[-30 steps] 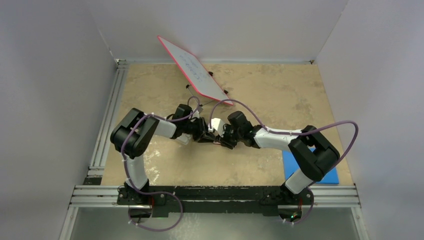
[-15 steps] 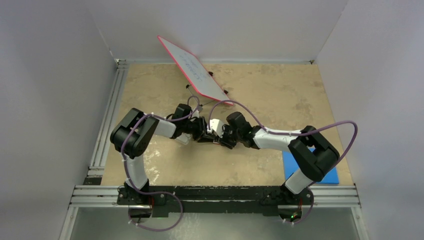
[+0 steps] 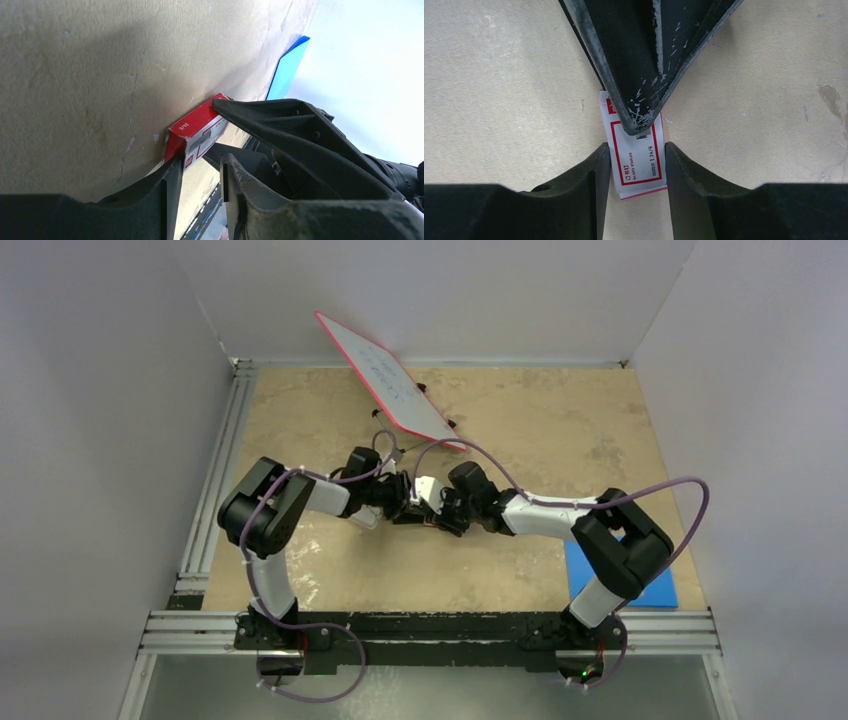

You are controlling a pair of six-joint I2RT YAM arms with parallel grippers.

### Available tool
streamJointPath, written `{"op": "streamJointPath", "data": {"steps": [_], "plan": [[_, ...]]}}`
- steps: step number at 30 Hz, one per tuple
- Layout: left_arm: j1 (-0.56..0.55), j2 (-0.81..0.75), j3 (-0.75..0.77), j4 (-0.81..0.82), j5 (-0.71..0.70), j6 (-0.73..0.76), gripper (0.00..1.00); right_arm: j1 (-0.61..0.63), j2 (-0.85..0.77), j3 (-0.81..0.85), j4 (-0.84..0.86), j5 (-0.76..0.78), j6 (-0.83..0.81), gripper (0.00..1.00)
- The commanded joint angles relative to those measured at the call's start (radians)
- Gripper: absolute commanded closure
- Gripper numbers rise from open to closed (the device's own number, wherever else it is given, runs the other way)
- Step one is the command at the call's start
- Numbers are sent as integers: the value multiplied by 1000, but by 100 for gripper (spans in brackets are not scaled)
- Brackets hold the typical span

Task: Load the staples into the stapler

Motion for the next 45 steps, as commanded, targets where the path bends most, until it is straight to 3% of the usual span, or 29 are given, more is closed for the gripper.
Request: {"op": "streamJointPath", "data": {"steps": [1, 7, 13, 21, 25, 30, 37, 45], "plan": [[-15, -47, -26, 7, -29, 17, 64, 35, -15, 47, 145, -87, -2, 54], [-12, -87, -31, -62, -77, 52, 54, 34, -54, 11, 104, -79, -20, 42], [-12, -105, -22, -81, -99, 69, 51, 29, -39, 19, 29, -82, -60, 41], [-12, -70, -3, -20, -56, 56, 65, -2, -32, 13, 38, -42, -59, 39], [-12, -55, 0, -2, -43, 47, 66, -7, -1, 27, 10, -48, -55, 38], [-12, -46, -1, -5, -48, 52, 66, -10, 38, 51, -35, -76, -81, 42], [-12, -23, -9, 40, -30, 42, 73, -10, 45, 55, -6, -83, -102, 57], [-11, -7, -33, 129, 30, 1, 76, -8, 41, 58, 56, -77, -87, 58]]}}
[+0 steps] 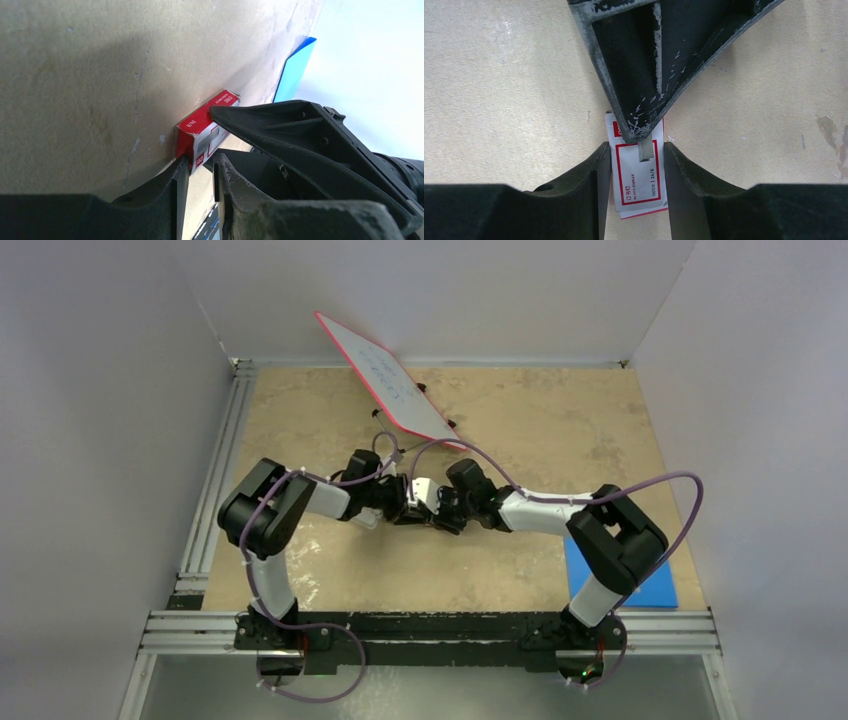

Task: Load the staples into the stapler

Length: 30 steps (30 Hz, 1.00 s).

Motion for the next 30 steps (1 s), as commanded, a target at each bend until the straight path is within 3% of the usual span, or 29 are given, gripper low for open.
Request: {"op": "streamJointPath", "data": {"steps": [1, 12, 22, 30], "plan": [[-1, 10, -14, 127, 84, -32, 76, -1, 9, 33, 61, -12, -7, 58], [-2, 2, -19, 120, 101, -34, 77, 25, 43, 101, 62, -44, -8, 54], [3, -73, -69, 83, 40, -26, 77, 54, -36, 56, 98, -77, 7, 55], [3, -97, -68, 42, 55, -1, 73, 56, -86, -10, 85, -107, 88, 49]]}}
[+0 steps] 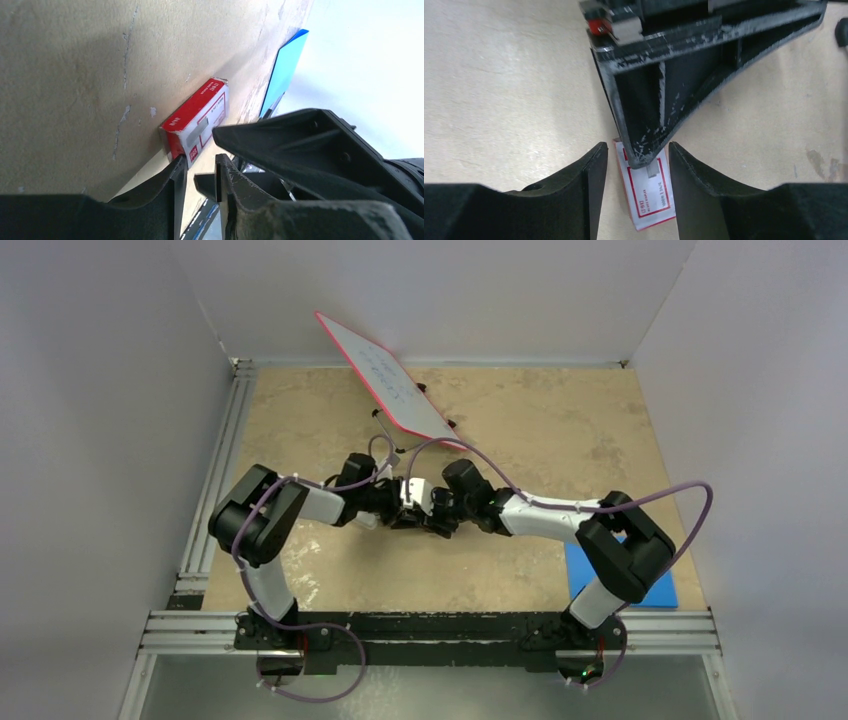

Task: Load the staples into the stapler

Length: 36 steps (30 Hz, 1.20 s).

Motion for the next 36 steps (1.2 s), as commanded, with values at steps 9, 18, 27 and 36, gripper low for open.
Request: {"op": "streamJointPath", "data": {"steps": [9, 18, 27, 36], "plan": [[-7, -62, 32, -87, -29, 59, 65, 12, -157, -59, 119, 37, 147, 31], [-7, -105, 26, -110, -79, 65, 58, -1, -315, -93, 95, 54, 324, 30], [-7, -225, -48, -97, -175, 53, 53, -6, -541, -186, 194, 307, 782, 22], [-7, -401, -104, -232, -322, 111, 29, -171, -401, -81, 1, 458, 1140, 32]]}}
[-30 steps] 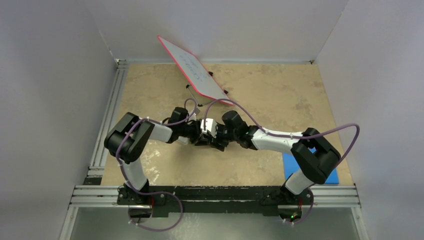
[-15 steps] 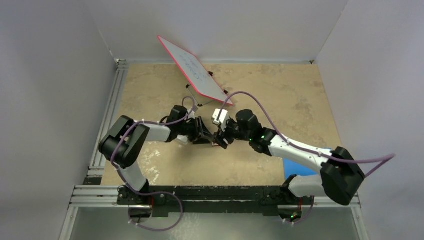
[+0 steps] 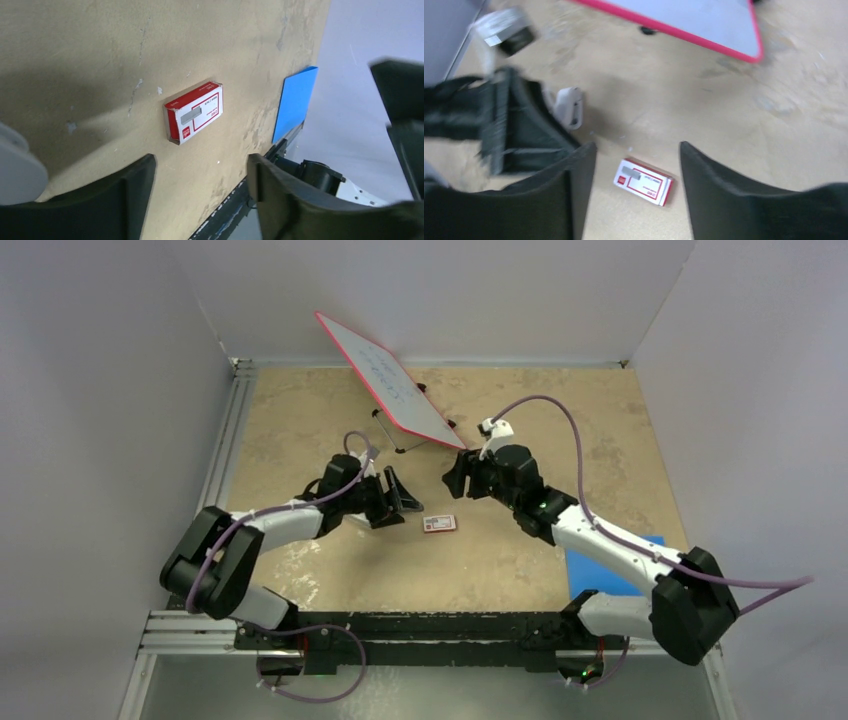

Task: Load the staples into the stapler

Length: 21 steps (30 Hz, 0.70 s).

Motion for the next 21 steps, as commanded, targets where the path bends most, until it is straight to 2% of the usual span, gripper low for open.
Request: {"op": "streamJointPath", "data": {"steps": [1, 2, 3, 5, 6, 10, 12, 16, 21], "plan": [[-2, -116, -25, -87, -110, 70, 23, -92, 23, 0, -79, 93, 251, 24], [-2, -138, -28, -112, -127, 80, 16, -110, 25, -9, -86, 95, 267, 19], [-2, -156, -31, -133, -141, 90, 10, -119, 32, -14, -90, 91, 267, 19], [-2, -176, -32, -158, -145, 107, 9, -122, 60, -14, -92, 87, 280, 18], [-1, -181, -36, -160, -136, 111, 9, -122, 82, -12, -86, 70, 303, 26], [-3, -175, -65, -87, -70, 110, 16, -122, 193, 9, -56, 15, 324, 48], [-4, -153, -66, -60, -43, 106, 18, -123, 229, 8, -24, 14, 328, 54], [-4, -89, -62, 12, 22, 82, 23, -122, 304, 3, 47, -22, 341, 63], [-8, 7, -46, 95, 65, 23, 38, -122, 356, -3, 96, -43, 366, 70]]}}
